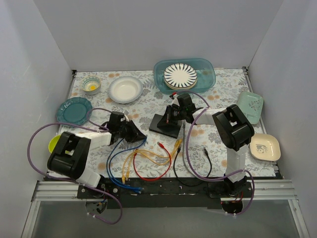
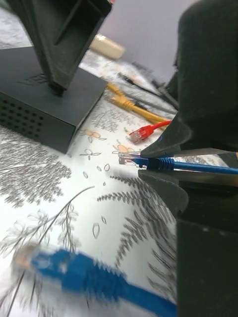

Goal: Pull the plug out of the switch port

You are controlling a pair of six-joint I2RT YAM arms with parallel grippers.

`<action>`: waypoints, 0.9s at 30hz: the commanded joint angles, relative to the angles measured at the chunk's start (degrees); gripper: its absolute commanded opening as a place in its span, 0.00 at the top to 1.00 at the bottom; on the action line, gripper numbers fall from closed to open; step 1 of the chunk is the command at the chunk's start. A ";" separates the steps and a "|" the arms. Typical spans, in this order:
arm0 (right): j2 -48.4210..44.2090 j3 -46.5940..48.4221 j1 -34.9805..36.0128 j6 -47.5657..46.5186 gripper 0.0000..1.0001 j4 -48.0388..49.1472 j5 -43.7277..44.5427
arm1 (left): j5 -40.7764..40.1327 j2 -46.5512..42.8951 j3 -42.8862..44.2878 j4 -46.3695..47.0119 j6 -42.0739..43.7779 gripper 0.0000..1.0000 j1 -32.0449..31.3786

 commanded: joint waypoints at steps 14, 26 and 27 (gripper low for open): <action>-17.05 -1.97 1.22 -12.70 0.78 -23.64 24.87 | -36.98 -10.94 11.76 -35.12 2.84 0.64 1.49; -41.50 -9.70 2.90 -17.01 0.75 -31.20 36.13 | -35.87 -27.55 11.58 -25.34 0.20 0.46 -0.26; -42.81 -10.31 2.81 -16.75 0.75 -31.73 37.87 | -30.27 -27.38 11.49 -22.58 -1.54 0.46 -1.75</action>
